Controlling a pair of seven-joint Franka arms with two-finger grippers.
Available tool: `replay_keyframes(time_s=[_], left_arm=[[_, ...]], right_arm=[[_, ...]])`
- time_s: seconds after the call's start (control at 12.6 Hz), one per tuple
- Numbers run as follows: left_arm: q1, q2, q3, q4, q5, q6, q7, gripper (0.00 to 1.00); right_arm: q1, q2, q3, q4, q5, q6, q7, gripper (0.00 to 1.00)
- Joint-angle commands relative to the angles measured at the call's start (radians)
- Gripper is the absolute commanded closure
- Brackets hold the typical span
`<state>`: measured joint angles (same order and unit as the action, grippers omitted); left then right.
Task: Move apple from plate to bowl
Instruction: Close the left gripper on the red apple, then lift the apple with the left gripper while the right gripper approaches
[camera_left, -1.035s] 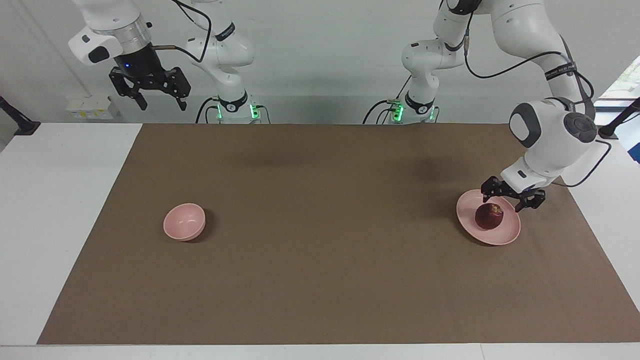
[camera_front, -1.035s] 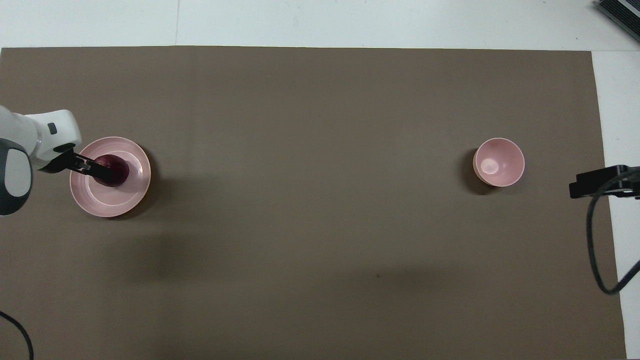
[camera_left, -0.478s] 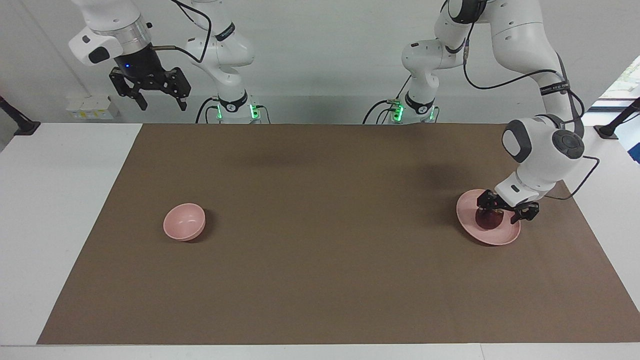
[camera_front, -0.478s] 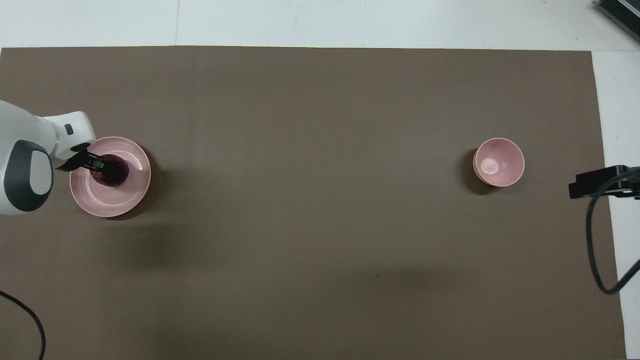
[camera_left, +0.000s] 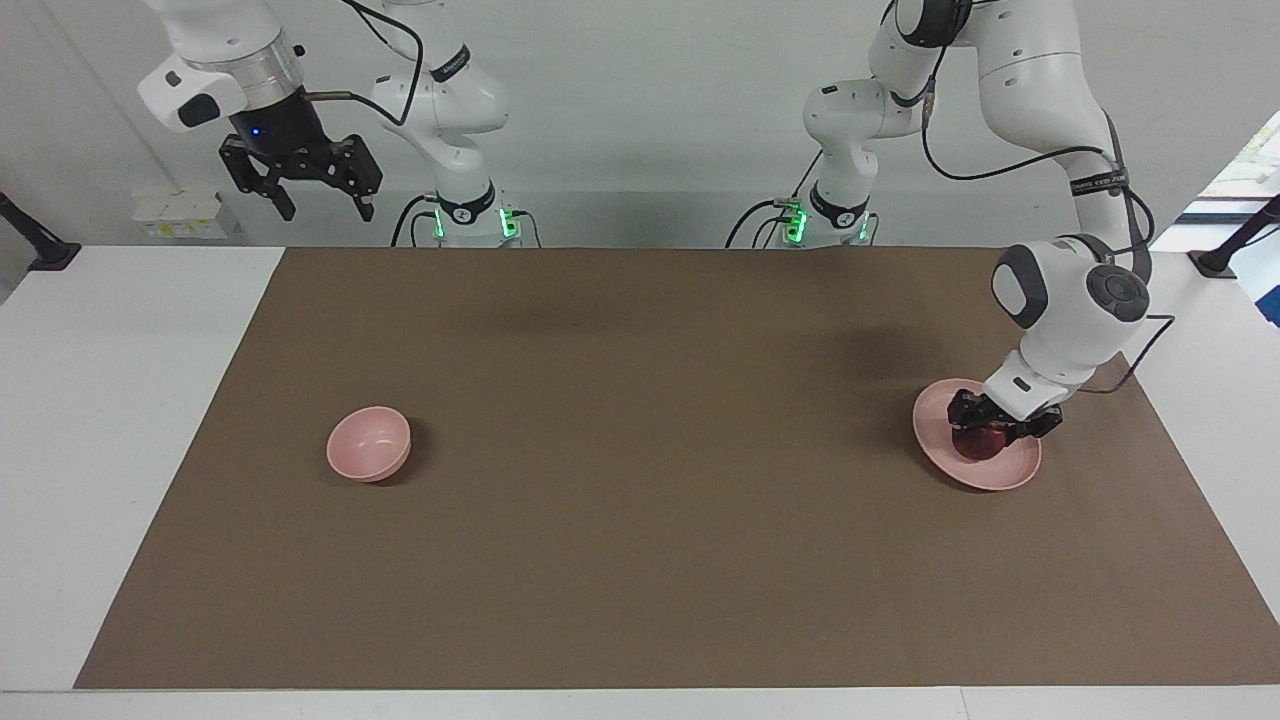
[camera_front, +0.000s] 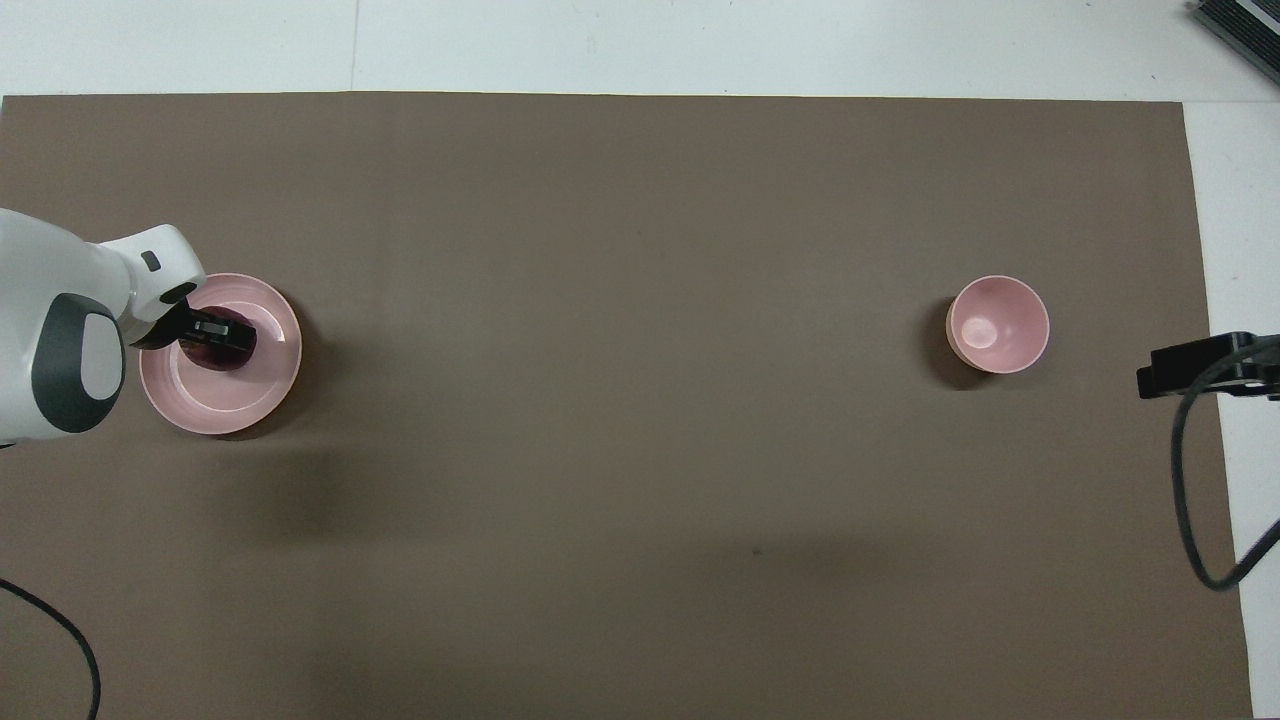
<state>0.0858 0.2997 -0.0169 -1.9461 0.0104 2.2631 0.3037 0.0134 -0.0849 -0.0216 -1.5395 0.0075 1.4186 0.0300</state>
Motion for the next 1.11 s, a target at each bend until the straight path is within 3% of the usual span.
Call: replay_keyframes(time_s=[0.0,0.56,0.8,1.03], left_arm=[[-0.004,-0.005,0.002,-0.001,0.016,0.009,-0.061,1.0],[-0.029,-0.04,-0.001,0.127,0.01,-0.215,-0.36,1.0],[-0.04,-0.028,-0.008,0.232,-0.055,-0.4,-0.383,1.0],[-0.086,-0.04,-0.009,0.249,-0.137,-0.45,-0.509,1.0]], right_arm=[[-0.007,-0.026,0.0,-0.028,0.017,0.008,-0.033,0.0],[-0.007,-0.026,0.0,-0.028,0.017,-0.001,-0.033,0.0],[-0.01,-0.022,-0.001,-0.022,0.016,0.002,-0.032,0.0],[0.01,-0.025,0.015,-0.017,0.0,0.029,-0.032,0.0]])
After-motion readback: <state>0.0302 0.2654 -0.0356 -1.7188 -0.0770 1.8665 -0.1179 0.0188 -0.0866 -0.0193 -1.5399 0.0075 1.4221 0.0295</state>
